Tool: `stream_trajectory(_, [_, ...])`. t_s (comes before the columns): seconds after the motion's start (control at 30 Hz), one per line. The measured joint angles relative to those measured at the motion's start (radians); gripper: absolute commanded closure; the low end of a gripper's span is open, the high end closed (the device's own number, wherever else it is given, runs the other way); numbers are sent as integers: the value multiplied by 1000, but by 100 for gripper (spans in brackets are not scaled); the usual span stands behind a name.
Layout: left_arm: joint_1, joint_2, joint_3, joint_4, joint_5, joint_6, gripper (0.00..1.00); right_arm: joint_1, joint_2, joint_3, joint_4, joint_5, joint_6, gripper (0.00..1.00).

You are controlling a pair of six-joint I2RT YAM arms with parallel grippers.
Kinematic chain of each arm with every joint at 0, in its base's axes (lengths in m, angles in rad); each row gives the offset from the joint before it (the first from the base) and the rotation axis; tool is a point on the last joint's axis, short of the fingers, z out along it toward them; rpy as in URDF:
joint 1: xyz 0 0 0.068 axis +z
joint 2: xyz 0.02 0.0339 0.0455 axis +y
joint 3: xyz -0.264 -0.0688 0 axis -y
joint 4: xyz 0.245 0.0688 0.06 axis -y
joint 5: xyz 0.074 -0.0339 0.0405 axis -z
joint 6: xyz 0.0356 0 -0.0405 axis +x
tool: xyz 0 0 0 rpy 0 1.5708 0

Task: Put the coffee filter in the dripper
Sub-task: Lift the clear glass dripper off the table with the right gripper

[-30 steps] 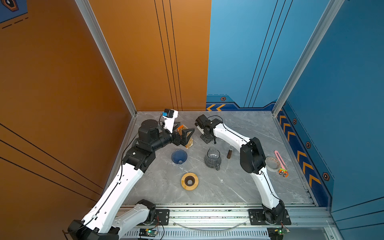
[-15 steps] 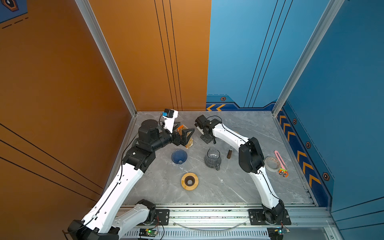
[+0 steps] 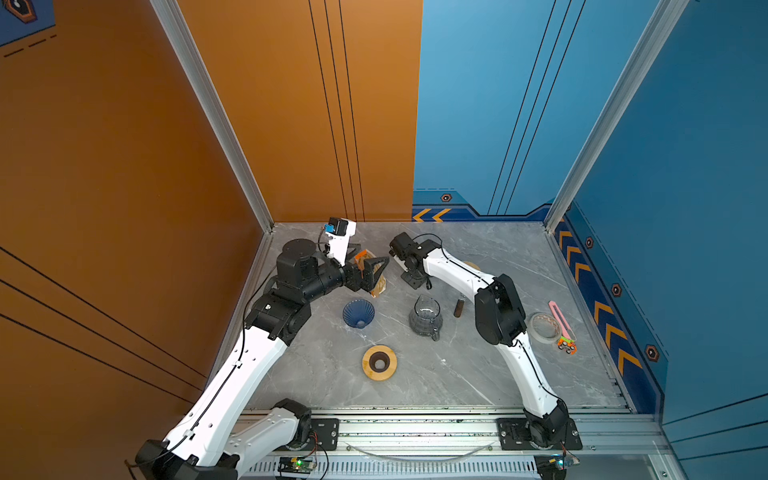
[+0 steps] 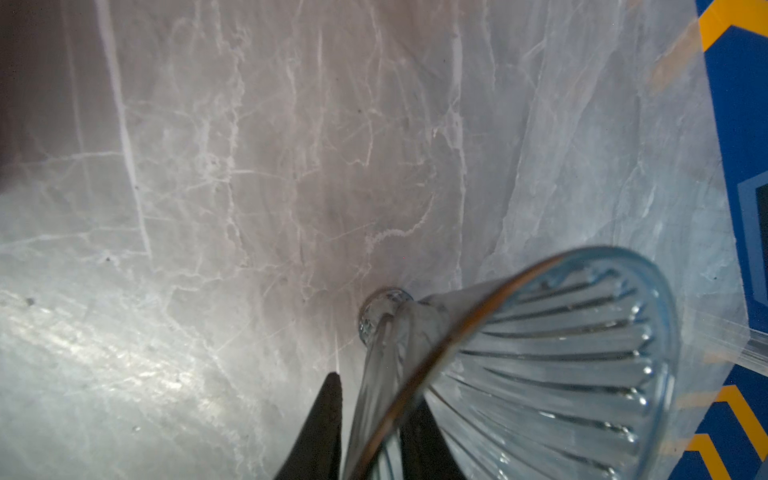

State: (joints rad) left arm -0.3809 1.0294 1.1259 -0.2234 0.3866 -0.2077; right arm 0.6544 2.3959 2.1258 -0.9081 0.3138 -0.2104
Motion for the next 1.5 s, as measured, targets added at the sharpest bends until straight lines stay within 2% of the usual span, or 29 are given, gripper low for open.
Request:
stream_trajectory(0.87, [-1,-3,0,0,0,0,2,26,-2,19,-1,84,-37,85])
stream_trajectory(1.5, [-1,-16,0,4,0,0,2,33,-77,33,-21,111,-56,86])
